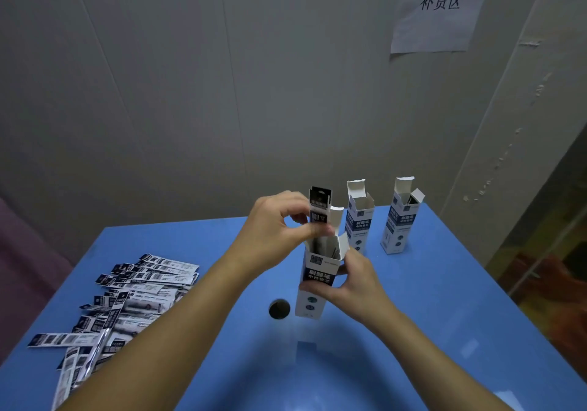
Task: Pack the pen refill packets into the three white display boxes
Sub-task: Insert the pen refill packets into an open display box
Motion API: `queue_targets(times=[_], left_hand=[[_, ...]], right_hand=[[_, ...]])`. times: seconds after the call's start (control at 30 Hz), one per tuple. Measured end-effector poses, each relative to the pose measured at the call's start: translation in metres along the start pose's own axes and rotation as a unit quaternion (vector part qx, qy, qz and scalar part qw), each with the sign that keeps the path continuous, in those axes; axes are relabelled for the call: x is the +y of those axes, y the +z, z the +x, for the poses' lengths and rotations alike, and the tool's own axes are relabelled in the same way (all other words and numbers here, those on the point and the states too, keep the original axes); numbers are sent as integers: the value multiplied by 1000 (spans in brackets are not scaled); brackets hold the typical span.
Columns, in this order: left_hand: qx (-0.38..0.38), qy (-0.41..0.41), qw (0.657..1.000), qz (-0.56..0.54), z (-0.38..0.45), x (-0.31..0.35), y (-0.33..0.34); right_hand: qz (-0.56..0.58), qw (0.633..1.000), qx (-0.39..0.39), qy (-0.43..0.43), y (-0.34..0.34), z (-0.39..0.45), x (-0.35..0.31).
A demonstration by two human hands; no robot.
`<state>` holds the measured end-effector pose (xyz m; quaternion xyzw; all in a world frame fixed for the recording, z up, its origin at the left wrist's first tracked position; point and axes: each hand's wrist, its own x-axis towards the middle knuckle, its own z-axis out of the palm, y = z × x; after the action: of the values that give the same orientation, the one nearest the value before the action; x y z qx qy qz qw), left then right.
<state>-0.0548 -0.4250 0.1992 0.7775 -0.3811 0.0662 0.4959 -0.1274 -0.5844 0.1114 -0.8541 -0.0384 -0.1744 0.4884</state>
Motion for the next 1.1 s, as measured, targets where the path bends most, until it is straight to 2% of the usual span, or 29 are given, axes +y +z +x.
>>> queue_targets(times=[0.23,0.53,1.0,1.1], left_hand=[[-54,-12,995,86,-9,-10,-3],[-124,-40,986,103,-18,-18,5],[-154,-38,985,61,-21,-38,31],[-131,-32,990,42,-20,-38,31]], right_hand=[[-2,1000,5,-19,-1,-4,-2],[-8,1000,0,4,2,-16,13],[-11,998,2,69,-8,-33,37],[-18,995,9,98,-13,-35,44]])
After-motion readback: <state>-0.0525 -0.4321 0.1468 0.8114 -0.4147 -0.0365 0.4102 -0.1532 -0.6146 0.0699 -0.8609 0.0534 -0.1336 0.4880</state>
